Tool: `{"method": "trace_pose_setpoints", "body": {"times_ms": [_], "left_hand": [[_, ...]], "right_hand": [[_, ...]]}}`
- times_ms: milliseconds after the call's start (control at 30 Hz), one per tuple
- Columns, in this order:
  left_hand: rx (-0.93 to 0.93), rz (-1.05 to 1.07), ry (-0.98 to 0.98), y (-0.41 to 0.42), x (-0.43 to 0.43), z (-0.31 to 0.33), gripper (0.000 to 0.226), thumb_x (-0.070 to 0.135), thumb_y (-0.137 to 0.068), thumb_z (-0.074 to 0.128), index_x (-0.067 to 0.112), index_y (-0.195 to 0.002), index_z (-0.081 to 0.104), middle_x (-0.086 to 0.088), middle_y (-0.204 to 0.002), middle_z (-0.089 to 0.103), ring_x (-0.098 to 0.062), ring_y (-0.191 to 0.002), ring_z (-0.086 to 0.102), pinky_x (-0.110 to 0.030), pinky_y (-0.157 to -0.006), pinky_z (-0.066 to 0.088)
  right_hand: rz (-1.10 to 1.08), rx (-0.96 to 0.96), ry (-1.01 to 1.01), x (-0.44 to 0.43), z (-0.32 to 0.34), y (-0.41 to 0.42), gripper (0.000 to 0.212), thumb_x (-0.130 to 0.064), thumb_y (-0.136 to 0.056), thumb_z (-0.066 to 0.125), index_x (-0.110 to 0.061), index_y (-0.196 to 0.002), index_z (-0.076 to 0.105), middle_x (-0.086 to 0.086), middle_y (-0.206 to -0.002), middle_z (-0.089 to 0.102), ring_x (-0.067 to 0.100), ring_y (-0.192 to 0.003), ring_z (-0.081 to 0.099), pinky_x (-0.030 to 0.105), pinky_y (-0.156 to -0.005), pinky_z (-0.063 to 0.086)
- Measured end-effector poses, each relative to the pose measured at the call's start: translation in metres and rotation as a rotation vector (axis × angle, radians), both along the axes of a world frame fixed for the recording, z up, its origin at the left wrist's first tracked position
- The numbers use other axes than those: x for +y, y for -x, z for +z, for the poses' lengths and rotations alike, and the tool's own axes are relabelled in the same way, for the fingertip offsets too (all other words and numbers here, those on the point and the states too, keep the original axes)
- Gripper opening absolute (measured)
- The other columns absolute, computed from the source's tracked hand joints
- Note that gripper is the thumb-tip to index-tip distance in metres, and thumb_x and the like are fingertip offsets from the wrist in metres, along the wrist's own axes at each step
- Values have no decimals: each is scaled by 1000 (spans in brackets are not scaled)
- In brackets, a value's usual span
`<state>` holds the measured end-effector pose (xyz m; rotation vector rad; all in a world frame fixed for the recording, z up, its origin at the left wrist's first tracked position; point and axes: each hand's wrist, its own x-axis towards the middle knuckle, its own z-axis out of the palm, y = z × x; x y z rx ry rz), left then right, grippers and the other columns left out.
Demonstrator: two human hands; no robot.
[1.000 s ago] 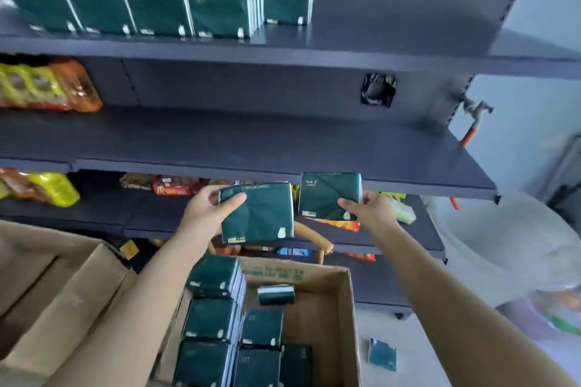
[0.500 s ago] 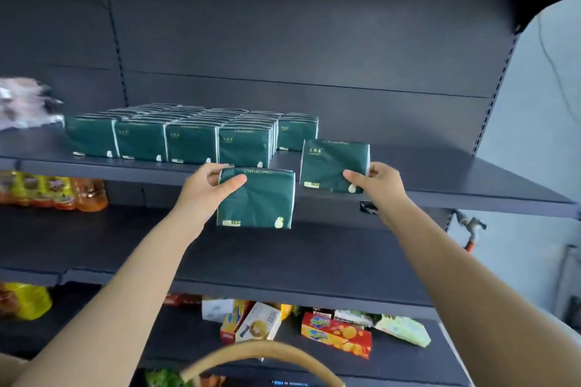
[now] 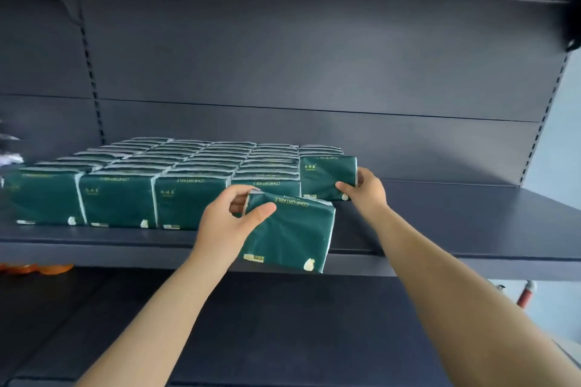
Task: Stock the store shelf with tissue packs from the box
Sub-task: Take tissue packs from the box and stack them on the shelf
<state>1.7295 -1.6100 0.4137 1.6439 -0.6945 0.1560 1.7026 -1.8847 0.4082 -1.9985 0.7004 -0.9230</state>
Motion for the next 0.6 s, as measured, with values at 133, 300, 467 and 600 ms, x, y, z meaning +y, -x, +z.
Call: {"method": "trace_pose_setpoints", "body": {"times_ms": [133,300,467,600], "left_hand": [[-22,-31,4,-7,-3,-3,22,24,-78,73,30,-95,60,19,-81,53,19,-71,48,2,-62,35],[-8,-48,8,-7,-8,-9,22,25,-77,74,37,-88,60,18,-83,60,12,-76,53,-4,-67,39],[29,-9,28,-7,-12,-16,26,28,-76,75,27,-99,64,15,-92,63,4,-89,56,-10,-71,41],[50,7,27,1,-11,-14,25,27,-77,74,29,-98,61,15,-92,62,3,-88,55,-10,-72,40]], "right_hand": [[-77,48,39,-11,-11,-24,33,-22,-85,67,-15,-116,57,11,-112,61,20,-81,60,24,-71,40],[-43,195,116,-19,-14,-37,36,-24,-87,63,-13,-121,54,9,-101,69,24,-95,64,25,-72,40],[-27,248,43,-25,-10,-32,30,-27,-87,63,-14,-113,58,-4,-67,62,5,-64,56,24,-58,37],[-83,183,-29,-14,-4,-10,46,-39,-87,61,-4,-117,59,2,-87,66,23,-93,61,25,-68,38]]}}
